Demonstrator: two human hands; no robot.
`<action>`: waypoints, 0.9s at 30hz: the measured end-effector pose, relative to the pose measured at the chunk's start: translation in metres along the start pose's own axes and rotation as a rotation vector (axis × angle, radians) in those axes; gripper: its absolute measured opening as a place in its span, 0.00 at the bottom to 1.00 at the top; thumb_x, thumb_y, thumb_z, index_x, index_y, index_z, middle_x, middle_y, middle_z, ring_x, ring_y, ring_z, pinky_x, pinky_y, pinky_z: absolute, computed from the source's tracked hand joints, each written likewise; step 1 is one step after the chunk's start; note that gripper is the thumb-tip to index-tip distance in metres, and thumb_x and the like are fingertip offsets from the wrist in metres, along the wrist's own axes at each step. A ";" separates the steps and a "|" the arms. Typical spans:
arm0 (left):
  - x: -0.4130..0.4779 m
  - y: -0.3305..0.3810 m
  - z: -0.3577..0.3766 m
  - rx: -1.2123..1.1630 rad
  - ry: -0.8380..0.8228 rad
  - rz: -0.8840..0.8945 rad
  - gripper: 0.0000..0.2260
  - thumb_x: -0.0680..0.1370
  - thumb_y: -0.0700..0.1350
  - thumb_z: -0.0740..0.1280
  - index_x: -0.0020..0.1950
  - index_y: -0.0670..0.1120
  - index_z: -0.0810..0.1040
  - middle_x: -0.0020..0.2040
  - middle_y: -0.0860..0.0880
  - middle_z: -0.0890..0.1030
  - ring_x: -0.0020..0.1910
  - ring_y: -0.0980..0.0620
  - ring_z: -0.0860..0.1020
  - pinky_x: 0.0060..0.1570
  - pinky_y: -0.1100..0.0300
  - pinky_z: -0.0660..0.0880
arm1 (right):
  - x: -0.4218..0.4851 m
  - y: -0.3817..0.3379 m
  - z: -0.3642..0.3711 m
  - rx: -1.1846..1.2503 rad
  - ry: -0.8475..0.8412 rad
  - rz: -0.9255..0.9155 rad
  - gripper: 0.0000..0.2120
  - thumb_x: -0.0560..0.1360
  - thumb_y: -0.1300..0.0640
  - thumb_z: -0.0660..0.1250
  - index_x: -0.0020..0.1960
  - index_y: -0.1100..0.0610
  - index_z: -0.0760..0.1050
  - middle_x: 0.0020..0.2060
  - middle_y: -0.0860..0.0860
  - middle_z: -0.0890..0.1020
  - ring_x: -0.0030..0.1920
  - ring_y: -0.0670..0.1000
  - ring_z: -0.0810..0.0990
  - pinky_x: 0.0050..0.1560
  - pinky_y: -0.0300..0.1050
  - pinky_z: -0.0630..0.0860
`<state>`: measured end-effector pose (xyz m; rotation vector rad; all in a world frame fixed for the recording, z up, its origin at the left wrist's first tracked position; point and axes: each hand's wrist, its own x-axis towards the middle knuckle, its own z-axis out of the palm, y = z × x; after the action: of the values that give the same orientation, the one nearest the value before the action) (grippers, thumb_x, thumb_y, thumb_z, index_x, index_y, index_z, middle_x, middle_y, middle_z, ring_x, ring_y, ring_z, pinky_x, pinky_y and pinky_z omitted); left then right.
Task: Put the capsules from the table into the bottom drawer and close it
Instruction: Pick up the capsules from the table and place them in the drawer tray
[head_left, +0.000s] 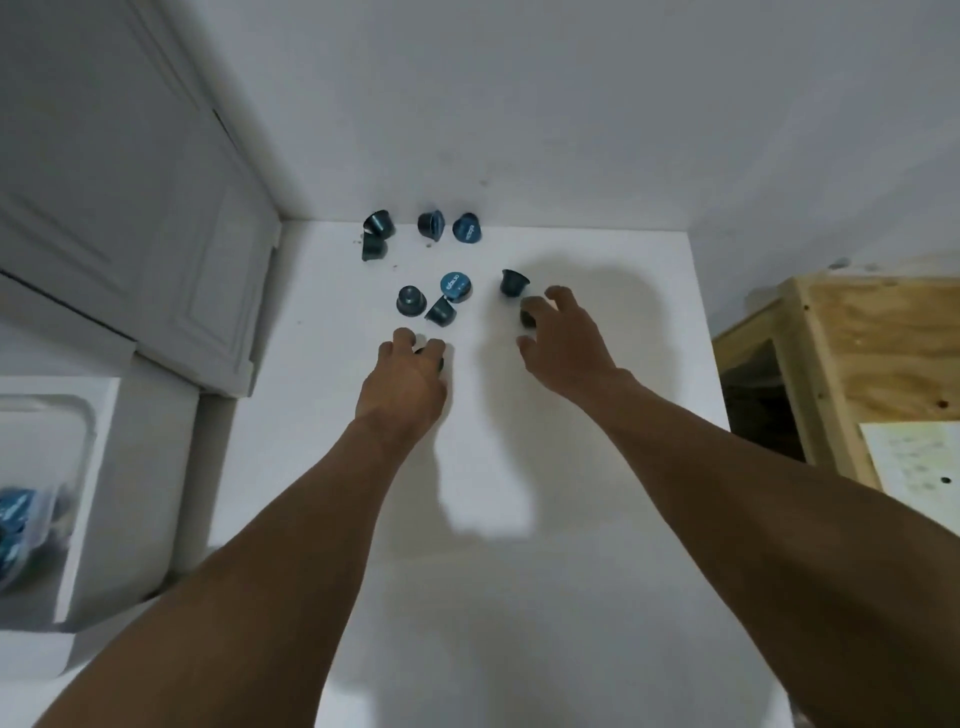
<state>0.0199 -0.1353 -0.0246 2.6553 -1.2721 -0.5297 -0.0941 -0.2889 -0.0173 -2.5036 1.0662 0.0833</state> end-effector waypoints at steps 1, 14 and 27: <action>0.006 -0.001 0.005 -0.009 0.006 0.013 0.15 0.78 0.39 0.59 0.64 0.43 0.71 0.64 0.40 0.67 0.58 0.40 0.69 0.49 0.50 0.74 | 0.007 0.002 0.003 -0.005 -0.010 0.003 0.21 0.77 0.55 0.63 0.69 0.57 0.67 0.71 0.57 0.63 0.61 0.63 0.73 0.63 0.50 0.68; 0.029 0.002 0.025 -0.182 0.002 0.103 0.15 0.78 0.40 0.59 0.64 0.41 0.74 0.56 0.40 0.73 0.56 0.42 0.72 0.55 0.52 0.73 | 0.003 -0.001 0.035 0.017 -0.054 -0.033 0.09 0.76 0.55 0.65 0.51 0.61 0.75 0.51 0.57 0.74 0.48 0.58 0.76 0.50 0.46 0.72; -0.055 0.001 -0.042 -0.245 0.136 0.112 0.18 0.75 0.48 0.70 0.63 0.44 0.73 0.58 0.44 0.76 0.54 0.45 0.75 0.54 0.57 0.70 | -0.068 -0.047 -0.009 0.079 0.023 -0.116 0.15 0.73 0.51 0.69 0.55 0.57 0.71 0.50 0.56 0.73 0.44 0.58 0.76 0.43 0.44 0.69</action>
<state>0.0030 -0.0940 0.0286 2.3619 -1.2222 -0.4486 -0.1103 -0.2172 0.0224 -2.4944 0.9133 -0.0212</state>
